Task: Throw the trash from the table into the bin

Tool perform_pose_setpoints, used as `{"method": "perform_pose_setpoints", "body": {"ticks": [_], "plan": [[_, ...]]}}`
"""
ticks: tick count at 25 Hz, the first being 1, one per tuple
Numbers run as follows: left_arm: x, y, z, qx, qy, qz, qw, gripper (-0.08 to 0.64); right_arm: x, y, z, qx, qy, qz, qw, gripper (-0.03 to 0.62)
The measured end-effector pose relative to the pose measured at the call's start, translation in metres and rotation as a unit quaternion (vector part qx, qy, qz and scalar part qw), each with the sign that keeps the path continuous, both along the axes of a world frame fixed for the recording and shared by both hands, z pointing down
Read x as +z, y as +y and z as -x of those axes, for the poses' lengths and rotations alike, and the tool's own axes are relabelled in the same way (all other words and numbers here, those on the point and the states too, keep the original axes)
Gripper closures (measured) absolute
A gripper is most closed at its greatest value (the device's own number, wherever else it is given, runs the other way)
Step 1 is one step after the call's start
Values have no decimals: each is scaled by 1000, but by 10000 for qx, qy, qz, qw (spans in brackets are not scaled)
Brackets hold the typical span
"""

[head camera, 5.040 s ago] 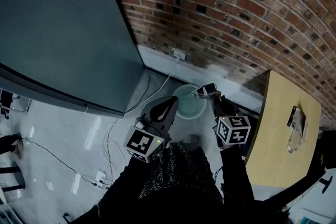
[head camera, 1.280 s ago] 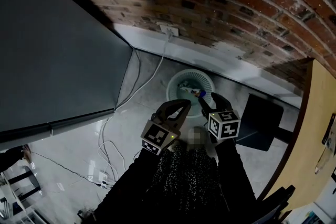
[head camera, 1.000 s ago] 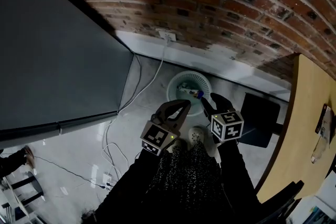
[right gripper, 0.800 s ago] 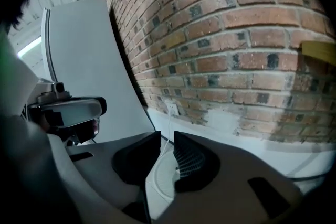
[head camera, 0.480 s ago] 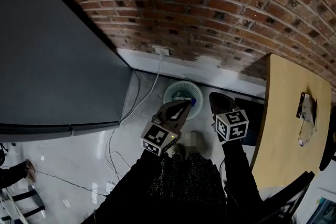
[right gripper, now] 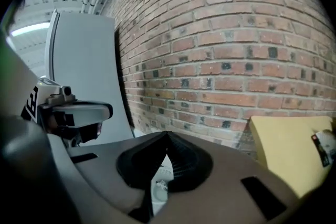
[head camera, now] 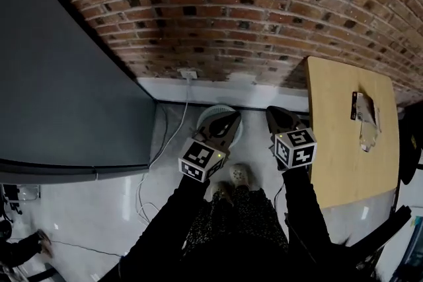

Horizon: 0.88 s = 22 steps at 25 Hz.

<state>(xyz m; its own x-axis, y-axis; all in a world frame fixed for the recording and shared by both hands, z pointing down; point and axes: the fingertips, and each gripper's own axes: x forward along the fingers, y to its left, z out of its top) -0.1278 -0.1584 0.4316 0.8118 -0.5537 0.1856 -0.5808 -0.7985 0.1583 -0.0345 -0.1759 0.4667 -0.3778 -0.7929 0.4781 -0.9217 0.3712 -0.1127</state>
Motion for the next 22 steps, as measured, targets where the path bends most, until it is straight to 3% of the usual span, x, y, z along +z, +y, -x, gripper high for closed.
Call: {"method": "perform_pose_setpoints", "body": {"ticks": [12,22], "plan": [[-45,41,-86,892,318,-239,9952,555,-67,66,-115,1227,282,-351,9914,581],[-56,52,-145,1090,322,-336,9930,555,-81,93,-201,1862,148,-485,9812,580]]}}
